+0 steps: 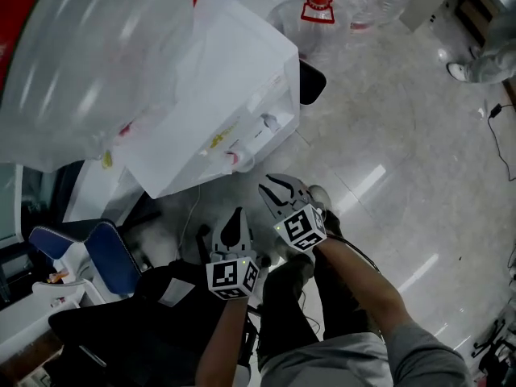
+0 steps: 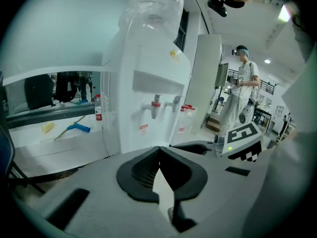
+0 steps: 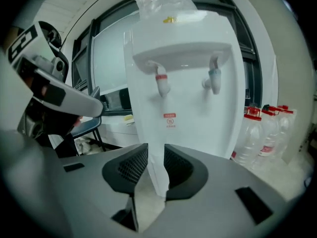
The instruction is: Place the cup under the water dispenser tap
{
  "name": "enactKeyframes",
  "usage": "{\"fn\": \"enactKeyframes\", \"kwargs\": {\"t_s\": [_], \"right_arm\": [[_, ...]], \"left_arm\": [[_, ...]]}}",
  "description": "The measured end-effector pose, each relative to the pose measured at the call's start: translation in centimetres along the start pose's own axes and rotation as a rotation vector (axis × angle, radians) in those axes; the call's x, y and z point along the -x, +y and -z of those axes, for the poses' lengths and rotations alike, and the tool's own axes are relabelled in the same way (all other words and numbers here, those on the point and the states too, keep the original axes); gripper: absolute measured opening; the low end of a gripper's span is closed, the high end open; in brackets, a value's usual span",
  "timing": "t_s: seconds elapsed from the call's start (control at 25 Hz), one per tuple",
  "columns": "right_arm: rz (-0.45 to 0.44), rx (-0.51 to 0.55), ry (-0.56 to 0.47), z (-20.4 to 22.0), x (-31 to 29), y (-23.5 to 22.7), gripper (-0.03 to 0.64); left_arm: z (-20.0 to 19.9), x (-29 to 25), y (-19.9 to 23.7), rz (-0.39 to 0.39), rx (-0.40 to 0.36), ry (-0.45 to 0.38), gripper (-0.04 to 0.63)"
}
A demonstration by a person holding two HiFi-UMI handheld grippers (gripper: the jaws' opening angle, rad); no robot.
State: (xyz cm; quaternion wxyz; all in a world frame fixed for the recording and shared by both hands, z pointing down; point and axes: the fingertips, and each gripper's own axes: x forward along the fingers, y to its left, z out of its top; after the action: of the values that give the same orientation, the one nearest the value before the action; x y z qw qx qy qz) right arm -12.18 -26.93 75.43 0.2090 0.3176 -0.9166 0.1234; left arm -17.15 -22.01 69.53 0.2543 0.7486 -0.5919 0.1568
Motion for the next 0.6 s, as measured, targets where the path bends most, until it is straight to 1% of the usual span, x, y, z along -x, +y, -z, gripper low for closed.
{"fn": "enactKeyframes", "kwargs": {"t_s": [0.12, 0.28, 0.4, 0.6], "right_arm": [[0.006, -0.038, -0.035, -3.2, 3.3, 0.5, 0.078], [-0.002, -0.105, -0.079, -7.9, 7.9, 1.6, 0.057], [-0.003, -0.114, -0.113, -11.9, 11.1, 2.5, 0.041], [0.003, -0.144, -0.18, -18.6, 16.1, 3.8, 0.021]], "left_arm": [[-2.3, 1.7, -1.2, 0.002, -0.008, -0.012, 0.009], [-5.7, 4.5, -2.9, 0.008, -0.015, -0.041, 0.009], [-8.2, 6.8, -4.2, 0.009, -0.033, -0.06, 0.009], [-13.6, 11.5, -6.3, 0.011, -0.024, -0.119, 0.009]]}}
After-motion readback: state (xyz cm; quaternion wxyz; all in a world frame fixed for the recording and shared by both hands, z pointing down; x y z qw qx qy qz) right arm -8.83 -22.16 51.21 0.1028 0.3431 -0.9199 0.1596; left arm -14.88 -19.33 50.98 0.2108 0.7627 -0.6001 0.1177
